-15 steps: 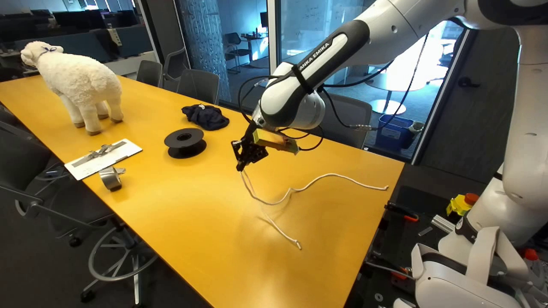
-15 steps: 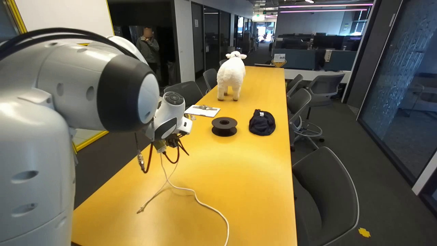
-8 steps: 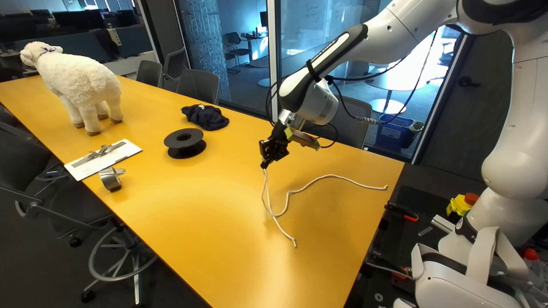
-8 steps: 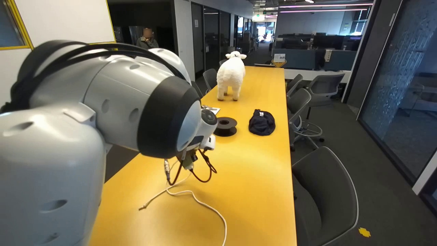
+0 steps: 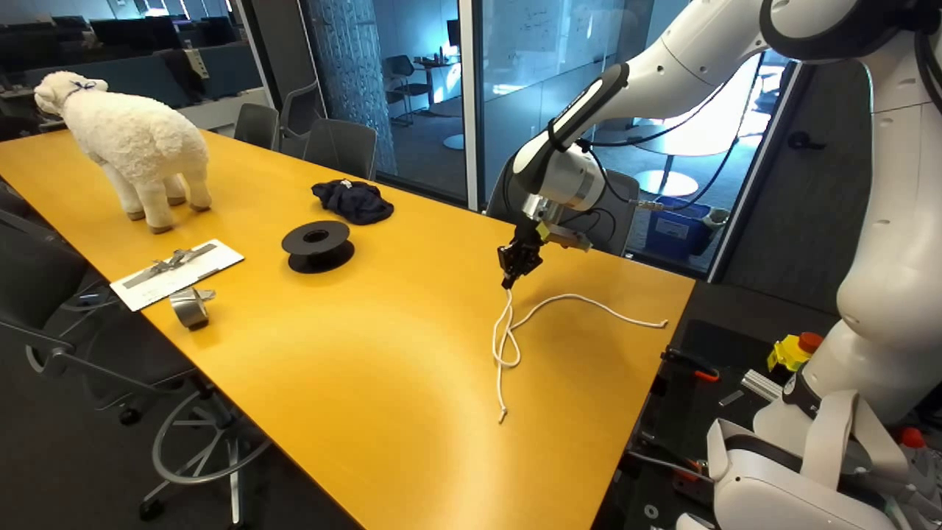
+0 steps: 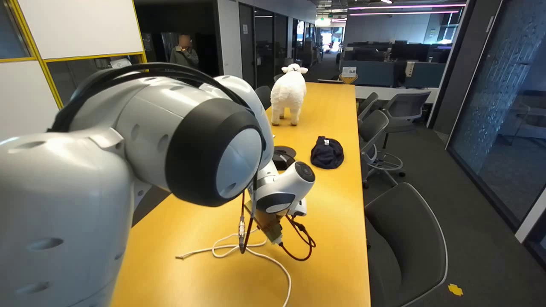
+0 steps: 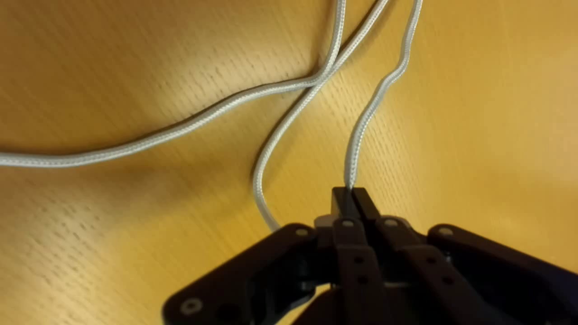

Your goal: Untangle the rope.

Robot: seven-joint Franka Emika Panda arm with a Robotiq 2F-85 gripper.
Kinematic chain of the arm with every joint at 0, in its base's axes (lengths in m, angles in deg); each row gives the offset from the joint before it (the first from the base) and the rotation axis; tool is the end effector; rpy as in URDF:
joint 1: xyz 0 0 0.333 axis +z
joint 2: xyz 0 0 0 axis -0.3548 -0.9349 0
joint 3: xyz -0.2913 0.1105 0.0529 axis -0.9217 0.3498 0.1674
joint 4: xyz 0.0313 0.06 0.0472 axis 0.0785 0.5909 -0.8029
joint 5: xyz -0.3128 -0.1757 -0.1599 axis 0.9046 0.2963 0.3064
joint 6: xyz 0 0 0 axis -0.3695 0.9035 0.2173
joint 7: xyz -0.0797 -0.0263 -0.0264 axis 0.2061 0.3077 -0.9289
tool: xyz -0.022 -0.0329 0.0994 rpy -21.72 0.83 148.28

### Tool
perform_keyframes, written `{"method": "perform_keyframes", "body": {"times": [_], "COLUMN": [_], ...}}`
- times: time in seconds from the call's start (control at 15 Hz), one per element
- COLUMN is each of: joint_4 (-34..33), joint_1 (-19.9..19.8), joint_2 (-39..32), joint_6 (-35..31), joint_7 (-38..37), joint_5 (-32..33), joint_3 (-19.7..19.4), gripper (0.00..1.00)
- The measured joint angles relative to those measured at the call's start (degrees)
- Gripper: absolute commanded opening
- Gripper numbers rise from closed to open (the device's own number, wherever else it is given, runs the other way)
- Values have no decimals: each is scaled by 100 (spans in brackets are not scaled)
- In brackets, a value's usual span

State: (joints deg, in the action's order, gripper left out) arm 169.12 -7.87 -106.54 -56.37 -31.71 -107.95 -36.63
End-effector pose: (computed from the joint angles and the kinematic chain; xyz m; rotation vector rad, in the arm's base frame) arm 0.5599 -0.1133 0.1977 -2.5999 0.5543 -0.1161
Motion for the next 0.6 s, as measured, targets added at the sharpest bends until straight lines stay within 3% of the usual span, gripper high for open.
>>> {"method": "perform_keyframes", "body": {"times": [0.2,0.6], "joint_4": [-281,-1151], "joint_1": [291,1051], "joint_2": [4,-87], "joint_6": [372,1066], "joint_7": [561,1380], "joint_5": [0,-1], "joint_3": [-210,-213], "gripper": [2,2]}}
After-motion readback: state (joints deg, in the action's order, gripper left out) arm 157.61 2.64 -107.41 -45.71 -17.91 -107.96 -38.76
